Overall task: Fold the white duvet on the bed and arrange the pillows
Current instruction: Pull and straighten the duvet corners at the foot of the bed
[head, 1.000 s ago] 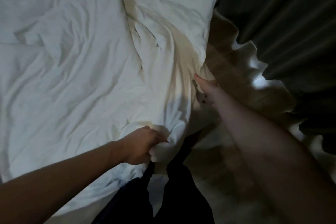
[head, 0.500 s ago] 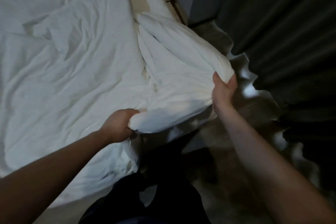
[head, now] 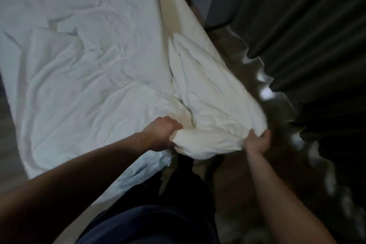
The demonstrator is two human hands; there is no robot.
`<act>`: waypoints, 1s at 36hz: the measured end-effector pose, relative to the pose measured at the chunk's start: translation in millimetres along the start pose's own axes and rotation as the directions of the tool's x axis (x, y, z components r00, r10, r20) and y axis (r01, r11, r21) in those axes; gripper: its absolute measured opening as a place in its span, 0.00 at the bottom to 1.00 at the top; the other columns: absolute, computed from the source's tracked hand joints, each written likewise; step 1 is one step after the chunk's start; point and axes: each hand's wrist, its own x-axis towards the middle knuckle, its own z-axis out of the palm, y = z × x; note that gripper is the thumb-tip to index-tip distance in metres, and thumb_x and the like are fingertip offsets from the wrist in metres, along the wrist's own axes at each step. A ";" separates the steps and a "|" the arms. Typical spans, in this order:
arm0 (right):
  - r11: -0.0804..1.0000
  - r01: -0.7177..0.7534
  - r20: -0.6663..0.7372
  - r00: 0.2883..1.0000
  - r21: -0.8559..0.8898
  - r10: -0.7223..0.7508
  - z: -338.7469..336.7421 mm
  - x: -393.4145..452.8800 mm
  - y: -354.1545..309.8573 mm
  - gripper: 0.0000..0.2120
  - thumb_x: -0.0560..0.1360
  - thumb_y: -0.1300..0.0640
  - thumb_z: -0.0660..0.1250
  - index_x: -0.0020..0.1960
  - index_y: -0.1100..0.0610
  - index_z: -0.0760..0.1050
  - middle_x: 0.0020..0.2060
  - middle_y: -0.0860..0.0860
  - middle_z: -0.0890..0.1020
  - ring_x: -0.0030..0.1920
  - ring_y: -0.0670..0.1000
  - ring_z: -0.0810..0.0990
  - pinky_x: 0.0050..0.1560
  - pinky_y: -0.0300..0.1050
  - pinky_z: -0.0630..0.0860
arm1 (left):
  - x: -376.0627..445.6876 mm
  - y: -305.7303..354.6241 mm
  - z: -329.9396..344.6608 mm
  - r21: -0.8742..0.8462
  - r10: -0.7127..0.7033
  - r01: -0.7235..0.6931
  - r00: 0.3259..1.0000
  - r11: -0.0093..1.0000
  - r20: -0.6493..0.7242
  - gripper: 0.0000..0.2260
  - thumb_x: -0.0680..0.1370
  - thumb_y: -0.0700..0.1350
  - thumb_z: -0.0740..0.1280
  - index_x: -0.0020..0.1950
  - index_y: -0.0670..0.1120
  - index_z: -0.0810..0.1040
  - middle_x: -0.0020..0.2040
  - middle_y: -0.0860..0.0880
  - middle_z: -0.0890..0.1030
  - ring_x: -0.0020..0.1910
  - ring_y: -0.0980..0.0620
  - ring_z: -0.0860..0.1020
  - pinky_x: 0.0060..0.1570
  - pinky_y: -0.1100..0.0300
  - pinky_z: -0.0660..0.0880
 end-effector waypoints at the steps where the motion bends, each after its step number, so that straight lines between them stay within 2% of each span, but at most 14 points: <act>1: 0.986 -0.100 0.090 0.990 -0.130 0.112 1.7 -6.5 14.3 0.21 0.74 0.65 0.68 0.66 0.67 0.72 0.62 0.65 0.77 0.63 0.63 0.76 0.62 0.49 0.70 | -4.1 -2.4 10.7 0.019 -0.023 0.022 0.997 1.000 0.074 0.26 0.67 0.58 0.73 0.64 0.55 0.76 0.62 0.52 0.78 0.61 0.48 0.75 0.59 0.55 0.72; 2: 0.959 -0.148 0.160 0.969 -0.243 0.190 4.1 -13.3 26.2 0.24 0.74 0.65 0.68 0.69 0.67 0.69 0.65 0.65 0.75 0.66 0.63 0.74 0.64 0.49 0.69 | -10.2 -5.6 20.0 0.028 -0.053 0.050 0.990 0.998 0.134 0.31 0.67 0.60 0.73 0.69 0.55 0.73 0.67 0.52 0.75 0.65 0.48 0.73 0.63 0.55 0.70; 4: 0.912 -0.105 0.269 0.937 -0.398 0.225 8.5 -34.1 37.2 0.28 0.74 0.62 0.70 0.71 0.67 0.66 0.68 0.64 0.73 0.68 0.62 0.72 0.66 0.47 0.67 | -27.5 -14.1 36.2 -0.039 -0.151 0.160 0.973 0.986 0.173 0.34 0.69 0.61 0.74 0.72 0.54 0.70 0.71 0.52 0.70 0.68 0.48 0.69 0.67 0.55 0.67; 7: 0.894 0.048 0.473 0.860 -0.446 0.190 26.5 -64.9 49.3 0.27 0.74 0.60 0.71 0.70 0.63 0.66 0.65 0.60 0.75 0.66 0.59 0.74 0.64 0.45 0.68 | -64.0 -33.6 56.5 -0.293 -0.372 0.385 0.923 0.875 0.102 0.25 0.72 0.54 0.72 0.68 0.52 0.73 0.69 0.50 0.73 0.67 0.48 0.70 0.64 0.58 0.67; 10: 0.891 0.123 0.602 0.776 -0.437 0.189 51.2 -93.0 60.5 0.24 0.75 0.60 0.70 0.69 0.62 0.68 0.65 0.58 0.74 0.65 0.60 0.74 0.64 0.46 0.68 | -113.4 -63.9 76.5 -0.404 -0.618 0.606 0.777 0.685 0.118 0.19 0.73 0.49 0.70 0.63 0.51 0.76 0.65 0.48 0.74 0.64 0.48 0.73 0.60 0.59 0.68; 14: 0.831 0.315 0.732 0.663 -0.459 0.153 74.5 -134.3 68.4 0.25 0.74 0.54 0.71 0.68 0.59 0.69 0.63 0.58 0.74 0.64 0.59 0.75 0.62 0.46 0.70 | -198.1 -107.4 99.8 -0.322 -0.813 0.829 0.536 0.457 0.226 0.18 0.74 0.47 0.71 0.64 0.49 0.77 0.66 0.45 0.72 0.60 0.46 0.76 0.57 0.56 0.72; 18: 0.809 0.436 0.841 0.527 -0.394 0.126 101.0 -182.2 68.8 0.27 0.74 0.53 0.71 0.69 0.56 0.68 0.65 0.57 0.72 0.62 0.58 0.76 0.63 0.50 0.73 | -280.0 -147.0 125.5 -0.313 -0.902 0.924 0.315 0.220 0.296 0.21 0.71 0.46 0.72 0.64 0.44 0.76 0.64 0.41 0.73 0.51 0.43 0.79 0.53 0.53 0.77; 22: 0.762 0.530 0.882 0.457 -0.373 0.114 131.4 -231.0 71.3 0.28 0.74 0.51 0.72 0.70 0.55 0.67 0.67 0.55 0.70 0.66 0.57 0.73 0.65 0.46 0.68 | -325.9 -174.4 139.2 -0.350 -0.924 0.935 0.184 0.058 0.337 0.22 0.71 0.44 0.73 0.65 0.41 0.76 0.50 0.43 0.79 0.47 0.43 0.79 0.51 0.54 0.76; 23: 0.751 0.543 0.885 0.450 -0.377 0.119 137.8 -240.6 72.9 0.29 0.73 0.50 0.72 0.71 0.55 0.66 0.68 0.55 0.70 0.67 0.56 0.72 0.65 0.46 0.67 | -329.3 -176.9 137.8 -0.359 -0.929 0.932 0.166 0.038 0.331 0.23 0.72 0.44 0.73 0.66 0.42 0.76 0.51 0.43 0.80 0.50 0.43 0.79 0.53 0.55 0.75; 26: 0.720 0.545 0.877 0.440 -0.430 0.191 157.5 -268.7 83.4 0.34 0.72 0.46 0.73 0.72 0.54 0.64 0.69 0.55 0.69 0.68 0.56 0.71 0.65 0.45 0.66 | -334.2 -194.4 145.5 -0.378 -0.930 0.926 0.128 -0.013 0.343 0.26 0.73 0.47 0.73 0.68 0.42 0.74 0.65 0.40 0.76 0.60 0.42 0.76 0.56 0.56 0.71; 29: 0.738 0.460 0.846 0.448 -0.495 0.288 190.4 -307.9 108.7 0.40 0.70 0.43 0.74 0.74 0.58 0.62 0.70 0.56 0.70 0.68 0.55 0.71 0.65 0.43 0.66 | -343.9 -237.1 172.0 -0.446 -0.915 0.892 0.120 -0.070 0.385 0.31 0.71 0.49 0.76 0.71 0.40 0.71 0.69 0.39 0.72 0.63 0.41 0.74 0.60 0.52 0.71; 32: 0.740 0.306 0.760 0.508 -0.599 0.406 219.0 -341.3 144.0 0.41 0.70 0.43 0.75 0.72 0.64 0.63 0.66 0.55 0.74 0.68 0.56 0.72 0.64 0.42 0.68 | -348.6 -280.4 204.0 -0.486 -0.898 0.869 0.135 -0.095 0.418 0.39 0.65 0.54 0.80 0.71 0.40 0.70 0.68 0.39 0.72 0.64 0.40 0.73 0.63 0.49 0.73; 34: 0.746 0.157 0.687 0.543 -0.648 0.483 235.6 -362.1 177.3 0.42 0.65 0.38 0.77 0.67 0.62 0.70 0.62 0.53 0.77 0.60 0.57 0.77 0.55 0.45 0.76 | -348.8 -303.5 223.0 -0.503 -0.884 0.855 0.135 -0.123 0.447 0.46 0.59 0.61 0.80 0.71 0.41 0.70 0.67 0.40 0.72 0.63 0.40 0.73 0.61 0.49 0.74; 36: 0.728 0.015 0.620 0.536 -0.686 0.573 248.1 -382.6 210.0 0.44 0.58 0.30 0.74 0.64 0.58 0.73 0.58 0.52 0.78 0.54 0.55 0.78 0.43 0.47 0.82 | -352.5 -325.5 245.5 -0.519 -0.875 0.834 0.098 -0.188 0.474 0.53 0.54 0.67 0.80 0.71 0.40 0.69 0.68 0.40 0.71 0.65 0.41 0.73 0.62 0.50 0.74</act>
